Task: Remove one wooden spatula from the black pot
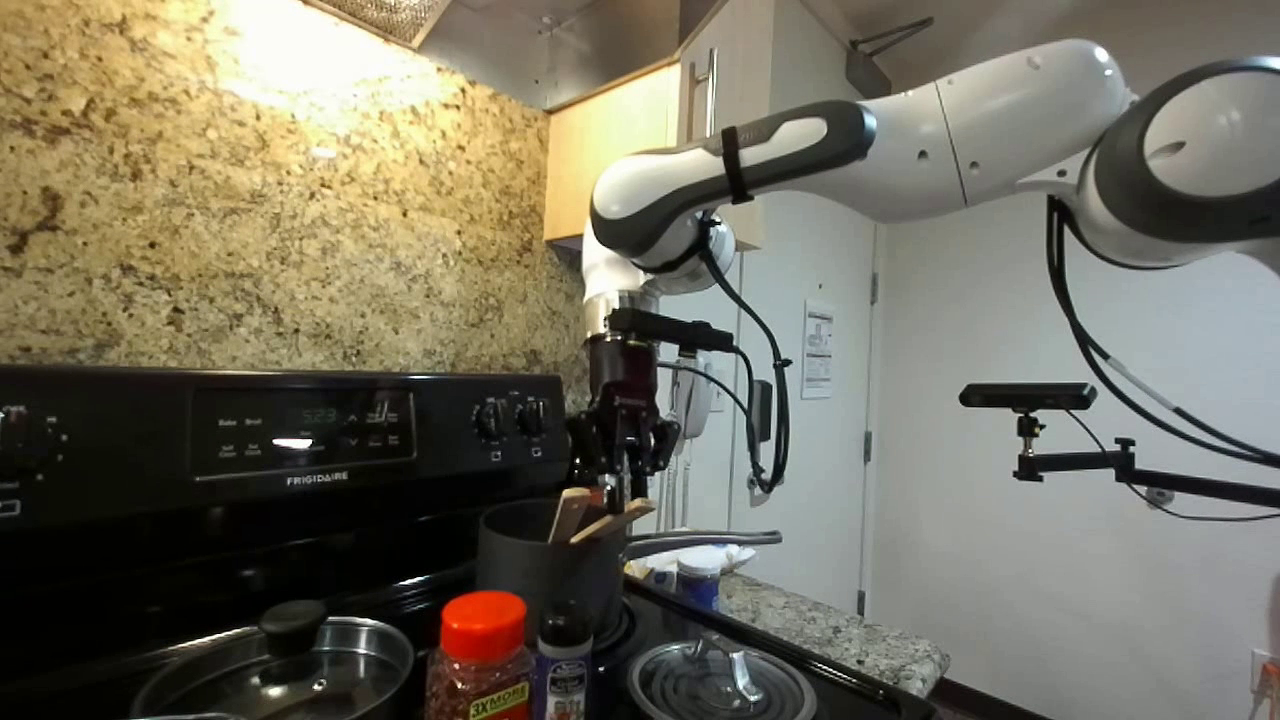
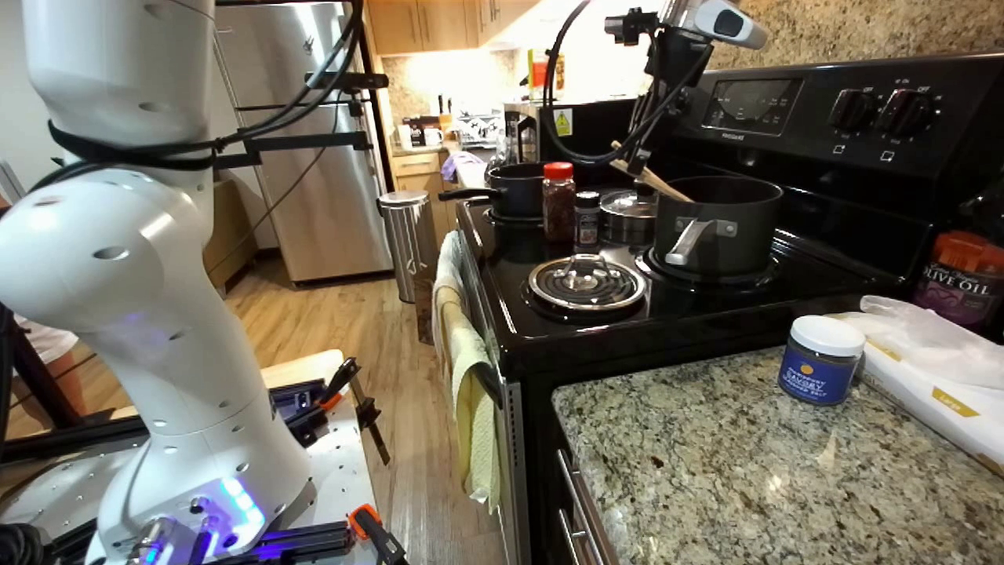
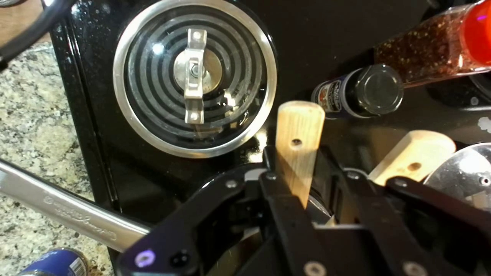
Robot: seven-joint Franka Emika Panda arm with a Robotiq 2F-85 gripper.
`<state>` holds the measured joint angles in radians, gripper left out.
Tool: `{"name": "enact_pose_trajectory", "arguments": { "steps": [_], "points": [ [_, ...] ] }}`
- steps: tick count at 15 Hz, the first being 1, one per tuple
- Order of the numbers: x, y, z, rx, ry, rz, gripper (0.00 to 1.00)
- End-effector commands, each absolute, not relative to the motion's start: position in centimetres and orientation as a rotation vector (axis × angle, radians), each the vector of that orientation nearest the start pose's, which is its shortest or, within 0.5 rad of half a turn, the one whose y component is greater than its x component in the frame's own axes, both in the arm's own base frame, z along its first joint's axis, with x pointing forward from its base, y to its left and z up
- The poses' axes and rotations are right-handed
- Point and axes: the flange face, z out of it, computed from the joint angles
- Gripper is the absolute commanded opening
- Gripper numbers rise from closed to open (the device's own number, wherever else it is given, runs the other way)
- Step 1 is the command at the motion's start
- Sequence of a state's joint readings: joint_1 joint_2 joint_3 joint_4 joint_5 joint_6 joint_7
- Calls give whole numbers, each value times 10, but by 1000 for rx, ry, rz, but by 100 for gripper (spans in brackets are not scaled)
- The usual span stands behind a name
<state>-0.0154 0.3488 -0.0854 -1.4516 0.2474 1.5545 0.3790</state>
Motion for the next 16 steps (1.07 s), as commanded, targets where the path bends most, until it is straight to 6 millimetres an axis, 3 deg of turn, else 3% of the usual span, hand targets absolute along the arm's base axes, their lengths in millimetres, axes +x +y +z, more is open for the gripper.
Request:
{"name": "enact_pose_trajectory", "arguments": {
  "steps": [1,10,16],
  "points": [
    [626,-43,491,-2860,739,364,7],
    [571,-56,565,-2917,712,166,7],
    [507,-70,598,-2946,716,40,7]
  ]
}}
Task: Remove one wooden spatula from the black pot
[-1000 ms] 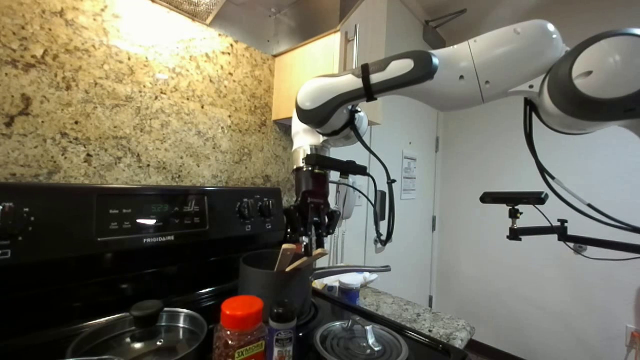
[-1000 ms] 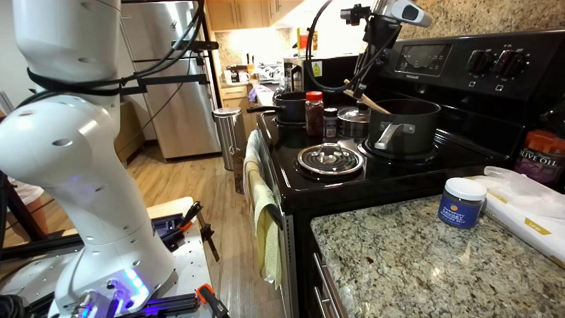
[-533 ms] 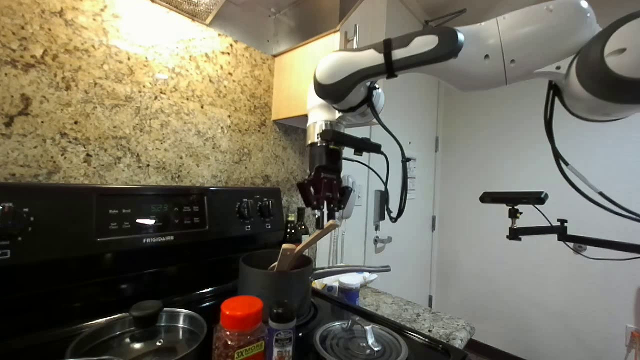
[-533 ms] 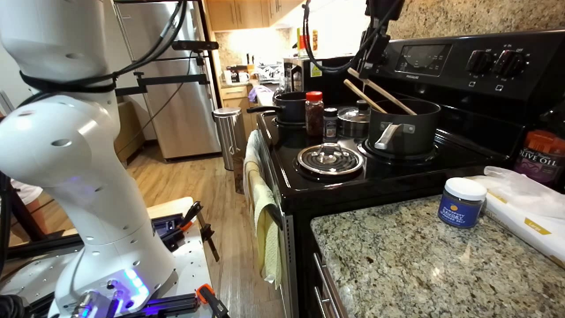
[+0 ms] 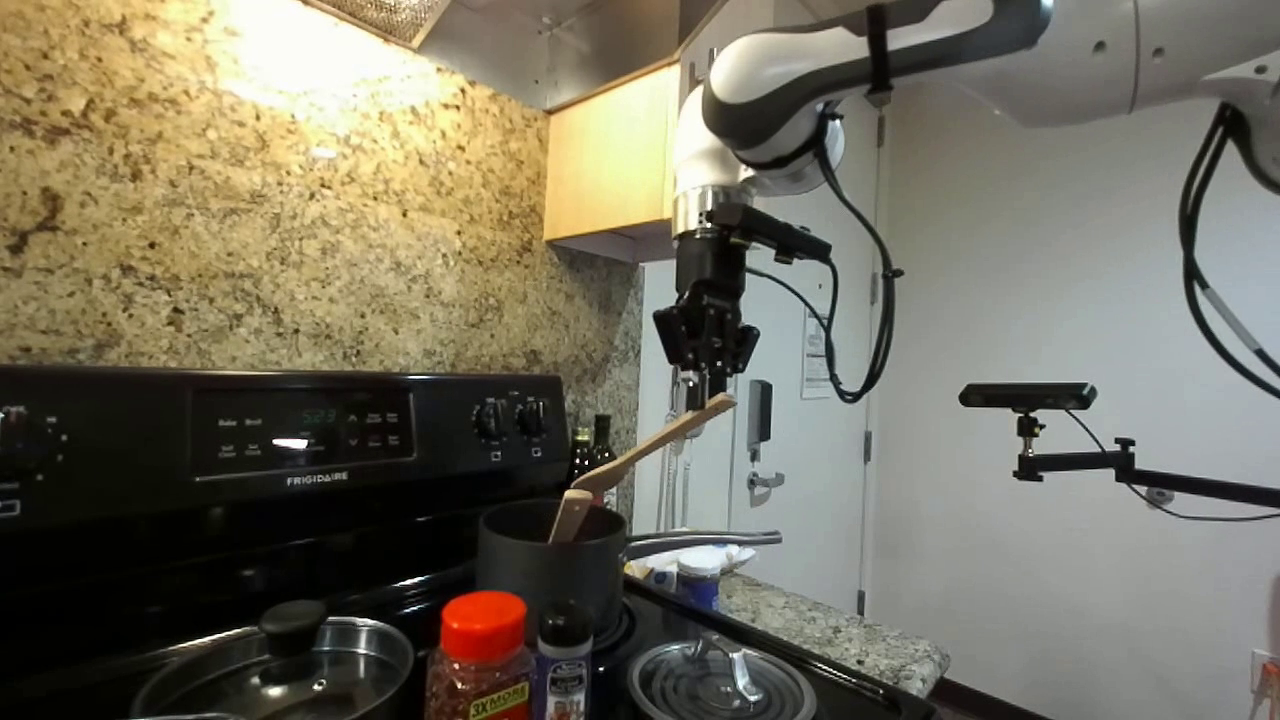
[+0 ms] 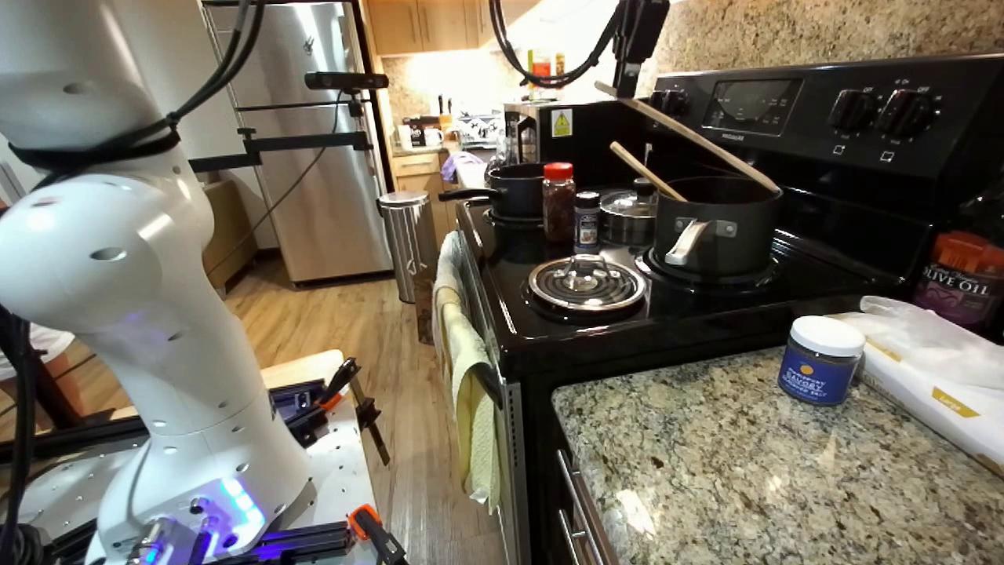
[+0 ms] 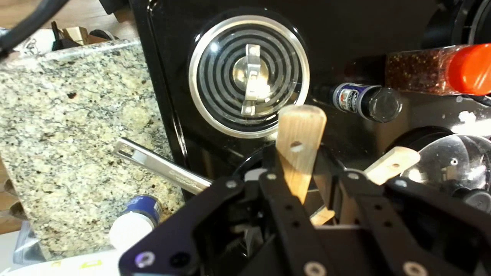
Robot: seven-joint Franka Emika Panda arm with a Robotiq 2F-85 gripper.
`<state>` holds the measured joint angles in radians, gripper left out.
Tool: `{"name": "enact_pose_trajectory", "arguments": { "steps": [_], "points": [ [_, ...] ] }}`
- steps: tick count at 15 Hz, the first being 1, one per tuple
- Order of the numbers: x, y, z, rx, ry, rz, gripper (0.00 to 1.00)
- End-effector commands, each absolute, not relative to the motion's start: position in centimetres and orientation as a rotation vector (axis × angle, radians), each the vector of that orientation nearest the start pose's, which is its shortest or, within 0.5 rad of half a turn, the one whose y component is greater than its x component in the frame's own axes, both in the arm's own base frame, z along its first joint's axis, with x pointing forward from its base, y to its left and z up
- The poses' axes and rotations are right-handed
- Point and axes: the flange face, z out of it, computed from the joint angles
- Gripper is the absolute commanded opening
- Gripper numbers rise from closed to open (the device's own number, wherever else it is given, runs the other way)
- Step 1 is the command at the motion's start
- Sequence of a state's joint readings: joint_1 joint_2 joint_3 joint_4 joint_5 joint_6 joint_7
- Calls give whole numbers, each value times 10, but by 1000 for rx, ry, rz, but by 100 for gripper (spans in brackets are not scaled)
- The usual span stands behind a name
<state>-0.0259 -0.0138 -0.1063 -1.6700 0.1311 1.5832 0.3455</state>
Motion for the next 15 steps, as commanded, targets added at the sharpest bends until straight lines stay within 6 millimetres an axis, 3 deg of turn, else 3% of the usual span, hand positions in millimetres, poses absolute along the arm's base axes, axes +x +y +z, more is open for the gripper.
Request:
{"name": "enact_pose_trajectory", "arguments": {
  "steps": [1,6,12,15],
  "points": [
    [495,-76,602,-2939,737,15,7],
    [449,-112,597,-2884,858,-33,7],
    [410,-176,551,-2866,1063,-57,7],
    [402,-203,521,-2888,1124,-88,7]
  ]
}}
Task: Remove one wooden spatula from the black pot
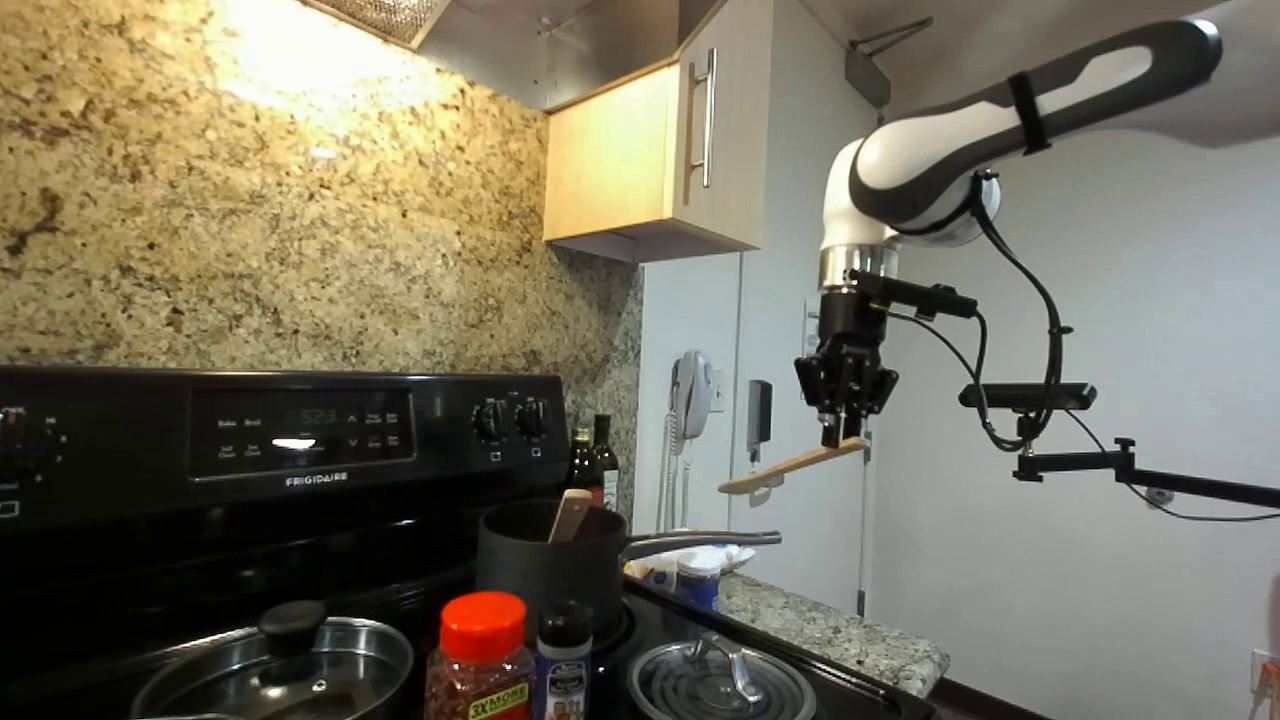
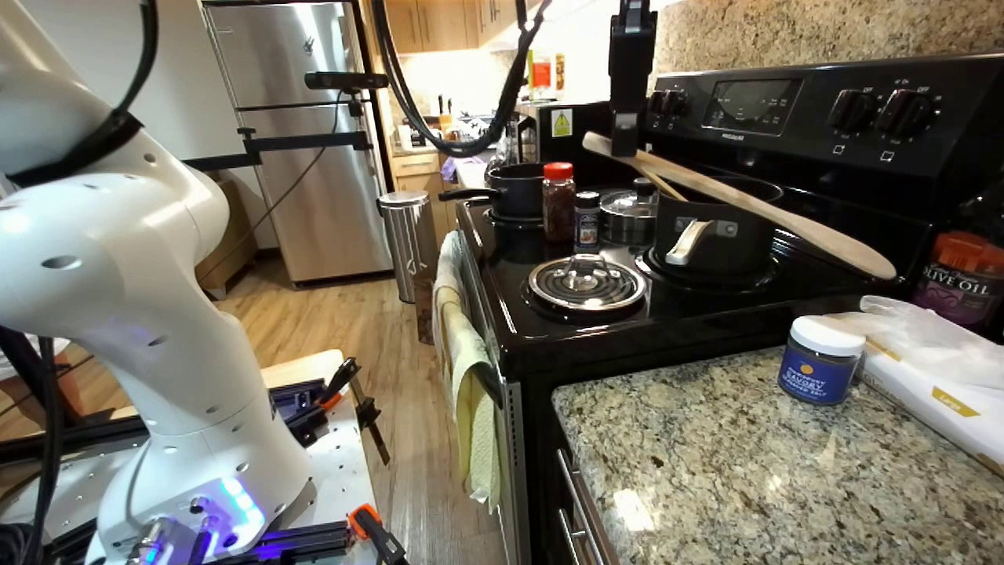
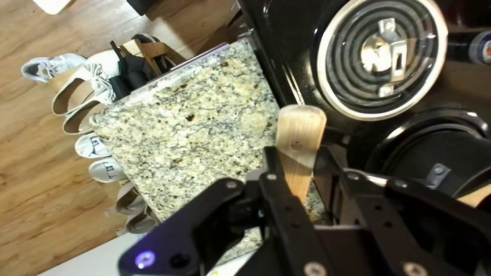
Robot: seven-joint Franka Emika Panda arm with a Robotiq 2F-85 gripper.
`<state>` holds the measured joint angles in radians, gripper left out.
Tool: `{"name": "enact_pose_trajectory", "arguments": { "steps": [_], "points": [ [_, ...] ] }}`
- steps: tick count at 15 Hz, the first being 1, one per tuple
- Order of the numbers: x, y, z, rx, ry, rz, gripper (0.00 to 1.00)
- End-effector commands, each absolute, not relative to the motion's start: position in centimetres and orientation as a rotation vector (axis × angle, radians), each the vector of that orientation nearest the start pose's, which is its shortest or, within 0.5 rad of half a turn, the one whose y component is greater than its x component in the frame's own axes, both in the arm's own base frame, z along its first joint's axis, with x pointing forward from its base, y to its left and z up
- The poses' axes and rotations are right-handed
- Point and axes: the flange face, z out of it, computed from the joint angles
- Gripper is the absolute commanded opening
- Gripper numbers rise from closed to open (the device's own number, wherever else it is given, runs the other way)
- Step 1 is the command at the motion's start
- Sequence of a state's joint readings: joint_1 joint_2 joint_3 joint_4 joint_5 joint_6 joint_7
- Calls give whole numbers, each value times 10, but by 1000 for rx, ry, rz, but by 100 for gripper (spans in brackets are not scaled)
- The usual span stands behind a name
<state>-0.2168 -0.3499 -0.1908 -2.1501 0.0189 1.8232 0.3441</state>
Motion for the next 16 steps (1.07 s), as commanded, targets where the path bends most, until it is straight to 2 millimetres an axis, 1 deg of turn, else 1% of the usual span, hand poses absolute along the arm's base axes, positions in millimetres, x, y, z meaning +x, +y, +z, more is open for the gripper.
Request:
{"name": "enact_pose_trajectory", "arguments": {
  "steps": [1,3,5,8,10,11,12,13,14,16],
  "points": [
    [402,-210,512,-2893,1127,-101,7],
    [406,-218,490,-2922,1101,-106,7],
    [414,-217,468,-2986,1036,-68,7],
    [422,-217,439,-3098,990,22,7],
    [424,-219,422,-3162,973,83,7],
    [427,-218,417,-3174,945,102,7],
    [431,-214,416,-3175,908,107,7],
    [425,-216,420,-3134,978,119,27],
    [428,-214,415,-3138,968,132,27],
    [429,-212,413,-3142,959,139,27]
  ]
}}
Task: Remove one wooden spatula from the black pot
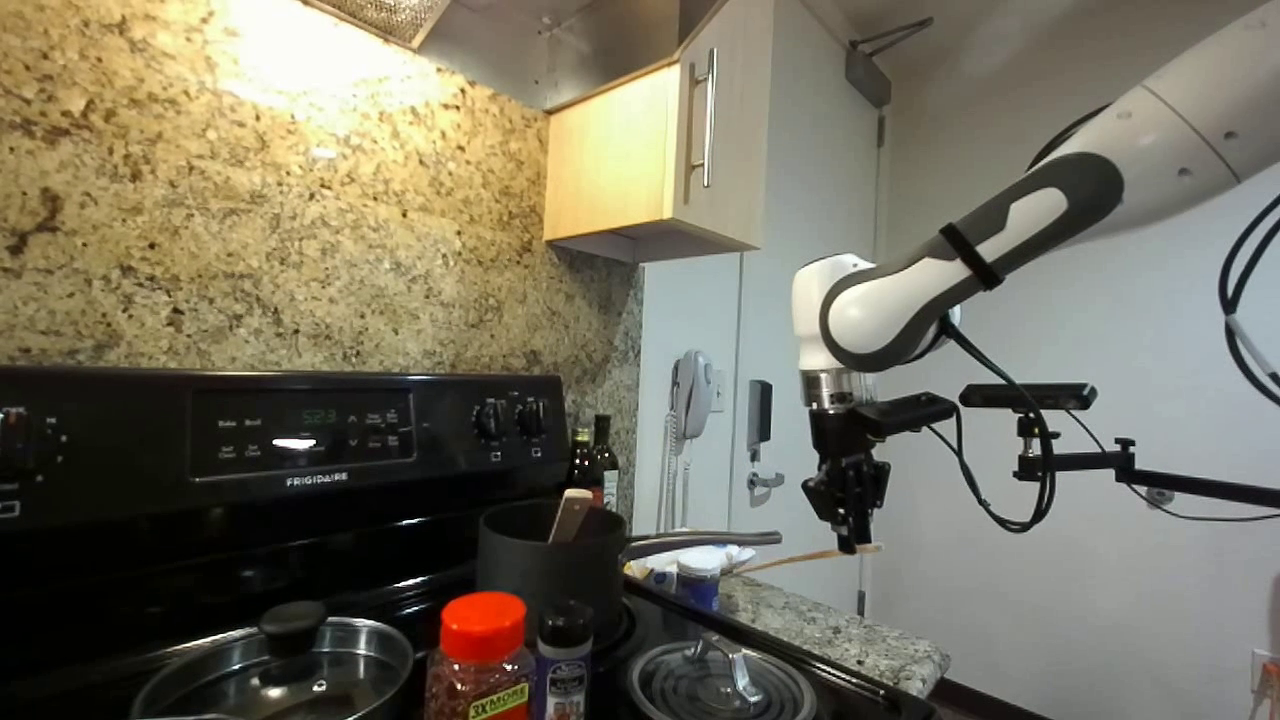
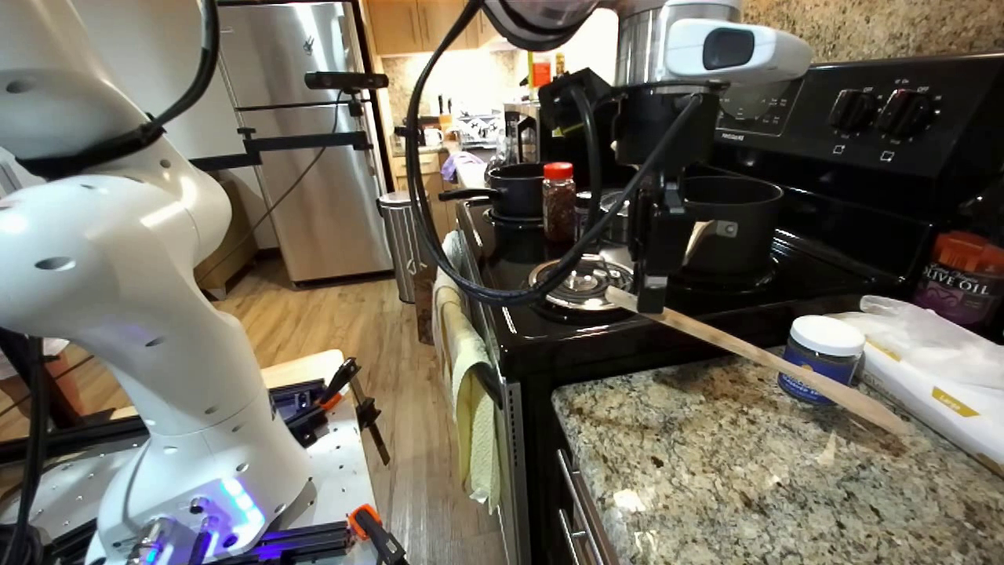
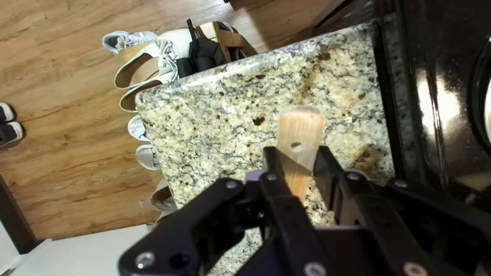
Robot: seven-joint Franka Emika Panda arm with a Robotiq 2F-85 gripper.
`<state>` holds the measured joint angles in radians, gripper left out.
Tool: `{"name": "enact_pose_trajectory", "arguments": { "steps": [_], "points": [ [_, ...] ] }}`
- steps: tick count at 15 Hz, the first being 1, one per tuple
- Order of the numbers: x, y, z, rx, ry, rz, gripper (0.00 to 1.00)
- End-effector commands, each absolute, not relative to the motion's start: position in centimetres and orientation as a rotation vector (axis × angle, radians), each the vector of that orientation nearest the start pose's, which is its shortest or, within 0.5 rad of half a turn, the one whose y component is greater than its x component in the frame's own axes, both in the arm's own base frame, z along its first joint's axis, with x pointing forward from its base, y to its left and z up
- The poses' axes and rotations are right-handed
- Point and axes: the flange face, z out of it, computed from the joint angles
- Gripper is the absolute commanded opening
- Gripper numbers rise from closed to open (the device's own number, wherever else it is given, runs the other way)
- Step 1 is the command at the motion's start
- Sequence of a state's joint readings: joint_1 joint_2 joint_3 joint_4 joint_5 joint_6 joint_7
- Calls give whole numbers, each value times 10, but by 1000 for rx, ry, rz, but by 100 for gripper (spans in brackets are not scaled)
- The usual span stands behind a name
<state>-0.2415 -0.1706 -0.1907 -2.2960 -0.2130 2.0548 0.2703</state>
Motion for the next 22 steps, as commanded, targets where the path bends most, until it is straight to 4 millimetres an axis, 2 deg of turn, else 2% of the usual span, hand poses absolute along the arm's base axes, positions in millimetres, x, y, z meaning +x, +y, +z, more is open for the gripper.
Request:
{"name": "enact_pose_trajectory", "arguments": {
  "steps": [1,3,6,13,17,20,22],
  "points": [
    [430,-212,413,-3142,959,137,7],
    [436,-209,414,-3149,930,95,7],
    [431,-214,400,-3134,915,64,7],
    [405,-227,348,-3070,939,-136,7],
    [396,-224,325,-3113,780,-207,7],
    [388,-220,307,-3185,621,-174,7],
    [382,-220,297,-3193,585,-162,7]
  ]
}}
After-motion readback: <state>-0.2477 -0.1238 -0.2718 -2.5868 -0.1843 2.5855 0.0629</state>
